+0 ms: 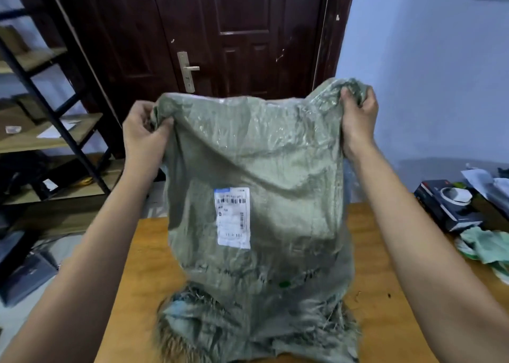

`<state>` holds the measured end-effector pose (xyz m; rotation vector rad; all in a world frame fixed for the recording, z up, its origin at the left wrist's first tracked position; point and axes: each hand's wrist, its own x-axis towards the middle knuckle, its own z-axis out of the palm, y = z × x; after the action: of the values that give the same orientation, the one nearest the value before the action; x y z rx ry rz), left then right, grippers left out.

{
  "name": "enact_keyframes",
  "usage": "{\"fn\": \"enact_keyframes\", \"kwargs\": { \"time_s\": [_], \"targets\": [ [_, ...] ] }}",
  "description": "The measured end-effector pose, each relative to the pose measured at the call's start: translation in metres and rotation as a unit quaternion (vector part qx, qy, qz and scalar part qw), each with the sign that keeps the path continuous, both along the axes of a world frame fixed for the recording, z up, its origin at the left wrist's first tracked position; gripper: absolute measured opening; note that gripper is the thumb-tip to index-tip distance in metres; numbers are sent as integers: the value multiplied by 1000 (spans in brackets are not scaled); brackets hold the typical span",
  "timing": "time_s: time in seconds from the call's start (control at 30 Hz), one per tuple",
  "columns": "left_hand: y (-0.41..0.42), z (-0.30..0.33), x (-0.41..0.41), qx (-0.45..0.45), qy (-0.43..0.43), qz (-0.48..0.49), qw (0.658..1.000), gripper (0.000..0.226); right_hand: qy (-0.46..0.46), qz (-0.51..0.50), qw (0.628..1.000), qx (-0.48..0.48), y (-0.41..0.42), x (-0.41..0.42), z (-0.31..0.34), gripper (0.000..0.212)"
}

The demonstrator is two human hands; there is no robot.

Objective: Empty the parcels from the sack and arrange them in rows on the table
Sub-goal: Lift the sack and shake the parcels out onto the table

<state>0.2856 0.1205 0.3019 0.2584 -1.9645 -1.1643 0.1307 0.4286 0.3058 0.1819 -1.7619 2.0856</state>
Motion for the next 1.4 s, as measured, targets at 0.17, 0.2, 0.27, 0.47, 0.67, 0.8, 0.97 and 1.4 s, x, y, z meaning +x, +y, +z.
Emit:
{"fn": "enact_keyframes", "kwargs": {
  "time_s": [0.17, 0.2, 0.27, 0.47, 0.67, 0.8, 0.97, 1.4],
  "targets": [
    [1, -40, 1, 50, -87, -19, 995, 11, -45, -1, 997, 61, 6, 12, -47, 11],
    [-1, -52, 4, 37, -105, -12, 994, 8, -55, -1, 996, 73, 7, 15, -61, 12],
    [-5, -52, 7, 17, -101, -2, 995, 8, -47, 1, 996, 80, 6, 20, -64, 13],
    [-4, 62, 15, -32, 79, -57, 995, 26, 105, -61, 992, 38, 13, 12, 47, 14],
    [0, 9, 7, 6, -78, -44, 996, 20, 8, 31, 990, 140, -9, 10, 0, 11],
    [-2, -16, 5, 11, -116, -18, 993, 20, -9, 94, 986, 140, -18, 24, -34, 6],
    [-11, 76, 1, -13, 37, -1, 999, 15, 96, 22, 994, 41, -7, 7, 69, 6],
    [43, -6, -11, 43, -149, -70, 985, 18, -10, 149, 965, 214, -21, 25, -15, 14]
  ]
}}
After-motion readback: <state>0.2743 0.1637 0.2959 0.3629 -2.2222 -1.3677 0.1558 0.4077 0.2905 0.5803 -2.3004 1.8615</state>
